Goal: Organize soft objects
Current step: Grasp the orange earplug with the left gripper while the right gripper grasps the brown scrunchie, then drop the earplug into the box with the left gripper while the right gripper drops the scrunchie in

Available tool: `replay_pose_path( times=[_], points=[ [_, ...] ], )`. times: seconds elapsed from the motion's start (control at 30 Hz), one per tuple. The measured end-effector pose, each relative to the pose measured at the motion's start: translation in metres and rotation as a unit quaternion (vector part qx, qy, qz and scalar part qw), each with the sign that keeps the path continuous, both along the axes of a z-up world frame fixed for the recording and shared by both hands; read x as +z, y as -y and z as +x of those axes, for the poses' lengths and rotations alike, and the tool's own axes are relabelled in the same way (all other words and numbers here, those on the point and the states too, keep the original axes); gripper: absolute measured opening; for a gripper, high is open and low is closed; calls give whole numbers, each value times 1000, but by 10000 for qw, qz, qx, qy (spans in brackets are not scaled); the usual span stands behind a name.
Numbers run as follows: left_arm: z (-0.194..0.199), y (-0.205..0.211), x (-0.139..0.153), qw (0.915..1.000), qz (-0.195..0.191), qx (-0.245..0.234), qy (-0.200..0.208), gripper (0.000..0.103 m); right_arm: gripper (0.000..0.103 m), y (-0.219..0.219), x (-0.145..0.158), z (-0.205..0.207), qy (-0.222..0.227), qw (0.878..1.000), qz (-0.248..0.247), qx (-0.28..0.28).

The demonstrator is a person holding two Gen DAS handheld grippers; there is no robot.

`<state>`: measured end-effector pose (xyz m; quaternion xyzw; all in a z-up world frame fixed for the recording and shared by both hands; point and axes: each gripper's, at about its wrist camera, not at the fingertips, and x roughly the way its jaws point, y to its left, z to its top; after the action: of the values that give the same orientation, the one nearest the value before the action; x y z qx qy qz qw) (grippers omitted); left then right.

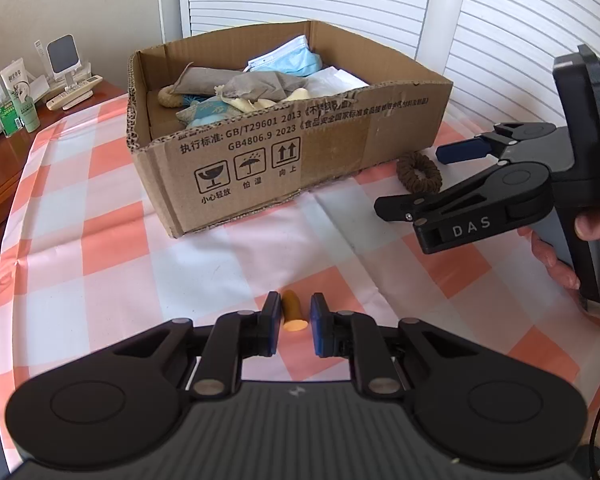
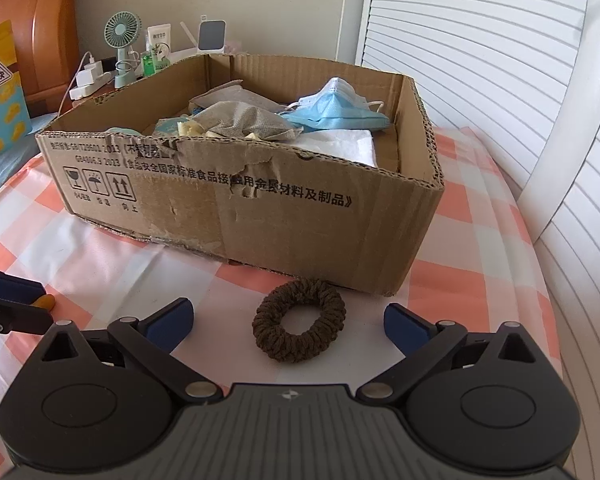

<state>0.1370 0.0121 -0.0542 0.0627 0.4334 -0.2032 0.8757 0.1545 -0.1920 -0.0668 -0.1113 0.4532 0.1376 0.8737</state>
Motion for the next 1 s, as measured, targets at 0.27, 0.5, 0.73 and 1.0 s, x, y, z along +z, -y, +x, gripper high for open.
replay_pose_path(
  times=[0.27,0.5,0.73,1.0],
  points=[
    [1,-2,0,10000,-73,-21,-8,14,70,-1,6,-6,52,9999,83,58],
    [1,-4,0,9999,-136,-42,-6,14,48,0,11,-5,44,10000,-8,-85],
    [1,-3,1,9998,-154,-116,-9,14,44,1,16,-11,81,9998,21,-175],
    [-1,-2,2,9998,-146,-156,24,14,44,2,26,-19,164,9997,65,-187]
  ],
)
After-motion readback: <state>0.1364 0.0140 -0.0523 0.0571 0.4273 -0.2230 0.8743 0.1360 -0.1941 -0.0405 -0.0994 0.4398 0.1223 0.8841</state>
